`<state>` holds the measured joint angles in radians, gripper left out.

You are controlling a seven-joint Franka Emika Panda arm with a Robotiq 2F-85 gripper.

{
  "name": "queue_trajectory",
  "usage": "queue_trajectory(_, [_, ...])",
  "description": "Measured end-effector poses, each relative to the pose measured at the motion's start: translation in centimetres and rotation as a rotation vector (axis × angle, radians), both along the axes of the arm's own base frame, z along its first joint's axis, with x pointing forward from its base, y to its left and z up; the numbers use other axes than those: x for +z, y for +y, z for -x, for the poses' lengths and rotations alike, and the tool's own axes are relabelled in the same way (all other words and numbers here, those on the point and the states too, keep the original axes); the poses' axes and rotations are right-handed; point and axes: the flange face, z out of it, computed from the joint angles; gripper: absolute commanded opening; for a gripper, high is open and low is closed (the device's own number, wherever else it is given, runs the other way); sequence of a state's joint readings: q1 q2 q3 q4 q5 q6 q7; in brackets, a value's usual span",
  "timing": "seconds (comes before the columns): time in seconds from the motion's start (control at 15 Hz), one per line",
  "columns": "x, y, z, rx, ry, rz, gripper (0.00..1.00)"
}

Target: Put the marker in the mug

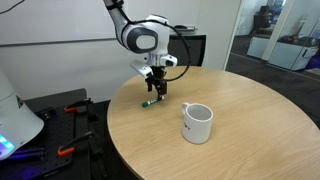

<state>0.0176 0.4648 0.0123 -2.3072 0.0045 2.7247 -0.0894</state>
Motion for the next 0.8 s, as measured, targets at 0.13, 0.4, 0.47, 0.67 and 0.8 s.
queue_trajectory(0.13, [-0.4, -0.3, -0.1, -0.006, -0.004, 0.002, 0.74])
queue_trajectory(0.4, [-1.2, -0.9, -0.3, -0.016, -0.003, 0.003, 0.42])
queue_trajectory(0.47, [-1.3, -0.9, -0.3, -0.017, -0.002, 0.003, 0.35])
queue_trajectory(0.67, [-1.5, -1.0, -0.2, -0.018, 0.0, 0.003, 0.14])
queue_trajectory(0.8, [-1.4, -1.2, -0.4, -0.023, -0.004, 0.003, 0.01])
